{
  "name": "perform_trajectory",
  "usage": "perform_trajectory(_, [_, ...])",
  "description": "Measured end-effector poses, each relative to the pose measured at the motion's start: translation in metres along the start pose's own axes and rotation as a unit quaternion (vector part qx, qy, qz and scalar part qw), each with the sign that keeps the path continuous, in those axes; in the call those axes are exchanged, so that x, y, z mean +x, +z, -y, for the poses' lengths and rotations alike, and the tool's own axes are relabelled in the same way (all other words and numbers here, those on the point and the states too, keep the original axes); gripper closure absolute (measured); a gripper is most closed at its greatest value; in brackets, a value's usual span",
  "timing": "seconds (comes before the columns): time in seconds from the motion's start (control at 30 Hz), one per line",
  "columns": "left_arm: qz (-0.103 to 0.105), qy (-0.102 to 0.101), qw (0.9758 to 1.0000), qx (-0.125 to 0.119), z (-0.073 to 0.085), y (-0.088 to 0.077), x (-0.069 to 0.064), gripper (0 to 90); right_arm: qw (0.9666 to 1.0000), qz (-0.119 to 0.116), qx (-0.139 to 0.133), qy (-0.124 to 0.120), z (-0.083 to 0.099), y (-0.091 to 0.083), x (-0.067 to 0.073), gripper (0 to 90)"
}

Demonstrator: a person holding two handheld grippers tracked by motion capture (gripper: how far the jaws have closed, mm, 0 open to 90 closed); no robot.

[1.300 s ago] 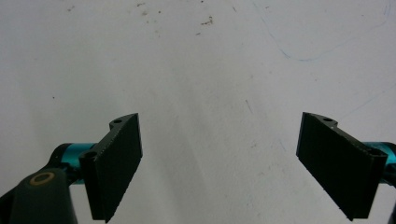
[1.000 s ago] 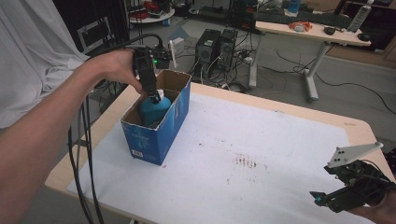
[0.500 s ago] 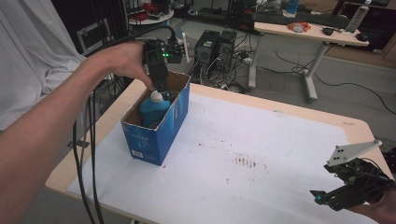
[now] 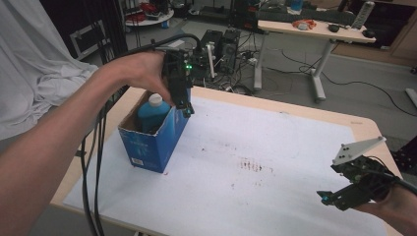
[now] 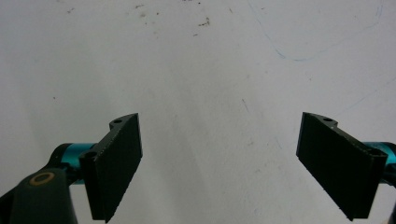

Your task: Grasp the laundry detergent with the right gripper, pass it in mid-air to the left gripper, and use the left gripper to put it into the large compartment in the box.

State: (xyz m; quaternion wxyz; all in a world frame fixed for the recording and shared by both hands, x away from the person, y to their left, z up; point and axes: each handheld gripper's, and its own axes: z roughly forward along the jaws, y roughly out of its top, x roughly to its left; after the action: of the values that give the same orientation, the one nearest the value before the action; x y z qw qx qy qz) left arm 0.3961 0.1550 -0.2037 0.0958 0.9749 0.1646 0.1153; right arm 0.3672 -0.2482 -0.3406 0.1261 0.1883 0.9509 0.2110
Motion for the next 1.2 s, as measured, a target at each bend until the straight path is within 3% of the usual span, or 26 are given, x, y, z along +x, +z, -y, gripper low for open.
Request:
perform_trajectory(0.3, [0.019, 0.038, 0.9991, -0.003, -0.025, 0.017, -0.019, 15.9, 1.0000, 0.003, 0.006, 0.004, -0.001, 0.000, 0.001, 13.5])
perform_trajectory(0.43, [0.033, 0.064, 0.9974, -0.001, -0.040, 0.029, -0.032, 15.9, 0.9999, 0.007, 0.006, 0.004, -0.002, -0.002, 0.000, 13.5])
perform_trajectory(0.57, [0.034, 0.073, 0.9968, -0.002, -0.046, 0.037, -0.040, 15.9, 0.9999, 0.008, 0.008, 0.005, -0.004, -0.002, 0.000, 13.5])
perform_trajectory(0.63, [0.030, 0.088, 0.9957, -0.004, -0.053, 0.049, -0.049, 15.9, 0.9999, 0.008, 0.008, 0.004, -0.006, -0.001, 0.000, 13.5])
perform_trajectory(0.77, [0.037, 0.093, 0.9949, -0.004, -0.058, 0.061, -0.055, 15.9, 0.9998, 0.010, 0.014, 0.004, -0.007, 0.001, 0.002, 13.5])
perform_trajectory(1.0, [0.061, 0.107, 0.9923, 0.008, -0.068, 0.099, -0.072, 15.9, 0.9998, 0.010, 0.015, 0.008, -0.008, 0.001, 0.001, 13.5])
perform_trajectory(1.2, [0.072, 0.110, 0.9913, 0.012, -0.070, 0.115, -0.078, 15.9, 0.9999, 0.008, 0.011, 0.004, -0.008, 0.001, 0.001, 13.5])
